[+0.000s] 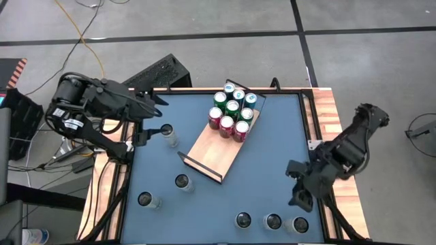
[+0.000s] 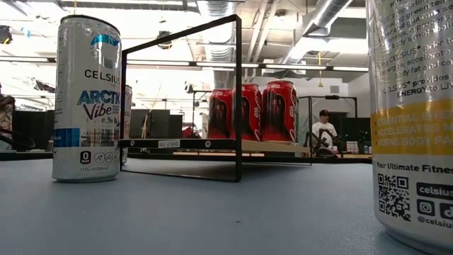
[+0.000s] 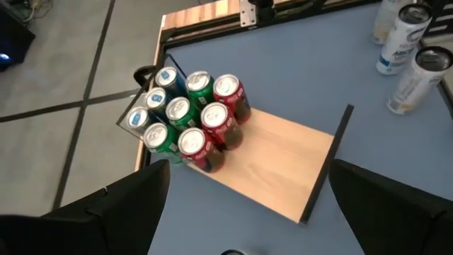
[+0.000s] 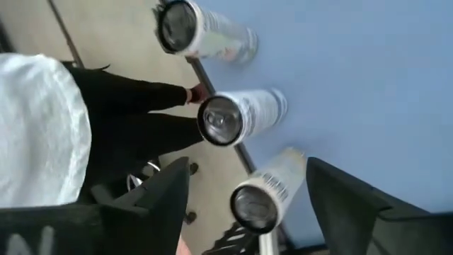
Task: Place canned beverage on shelf
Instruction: Put the right white yellow soda can on the shelf
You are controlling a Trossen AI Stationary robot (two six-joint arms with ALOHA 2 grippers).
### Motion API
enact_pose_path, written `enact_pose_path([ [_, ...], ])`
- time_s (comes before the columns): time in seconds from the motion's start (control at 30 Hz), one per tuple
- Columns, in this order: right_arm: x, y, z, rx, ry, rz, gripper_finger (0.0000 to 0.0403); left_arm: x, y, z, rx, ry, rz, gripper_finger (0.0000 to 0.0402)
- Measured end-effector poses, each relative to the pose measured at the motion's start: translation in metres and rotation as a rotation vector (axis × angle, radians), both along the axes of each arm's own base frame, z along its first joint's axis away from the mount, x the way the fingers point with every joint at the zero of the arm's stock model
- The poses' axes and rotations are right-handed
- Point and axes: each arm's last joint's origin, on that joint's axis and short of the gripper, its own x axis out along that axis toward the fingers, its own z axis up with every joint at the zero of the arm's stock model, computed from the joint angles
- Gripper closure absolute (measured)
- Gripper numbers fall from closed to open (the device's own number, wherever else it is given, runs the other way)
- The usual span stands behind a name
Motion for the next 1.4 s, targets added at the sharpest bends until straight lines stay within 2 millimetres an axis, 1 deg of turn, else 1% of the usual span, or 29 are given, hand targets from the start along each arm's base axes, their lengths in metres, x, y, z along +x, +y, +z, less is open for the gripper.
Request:
enact_pose_path([
  [0.2,-0.005,0.029,-0.013,0.014,0.094,-0.035,0.0129,0.000,0.001,0.000,0.034,0.001,0.012,0.0030],
  [0.33,-0.006,0.052,-0.029,-0.023,0.158,0.005,0.0129,0.000,0.002,0.000,0.040,0.000,0.026,0.0030],
  [0.43,-0.005,0.066,-0.041,-0.036,0.224,0.047,0.0129,0.000,0.002,0.000,0.037,-0.001,0.028,0.0030],
  [0.53,-0.003,0.073,-0.049,-0.051,0.259,0.060,0.0129,0.000,0.002,0.000,0.034,-0.002,0.030,0.0030],
  [0.73,-0.003,0.083,-0.059,-0.086,0.286,0.046,0.0129,0.000,0.002,0.000,0.019,-0.006,0.043,0.0030],
  [0.97,-0.008,0.095,-0.071,-0.161,0.267,0.009,0.0124,0.000,0.002,0.000,0.009,-0.009,0.050,0.0030],
  [1.1,-0.010,0.098,-0.073,-0.166,0.272,-0.021,0.0099,0.000,0.002,0.000,0.027,-0.010,0.064,0.0030],
  [1.3,-0.009,0.097,-0.073,-0.170,0.275,-0.026,0.0033,0.000,0.003,0.001,0.051,-0.011,0.090,0.0030],
  [1.4,-0.010,0.097,-0.073,-0.170,0.275,-0.026,0.0009,0.000,0.004,0.001,0.053,-0.012,0.092,0.0030],
])
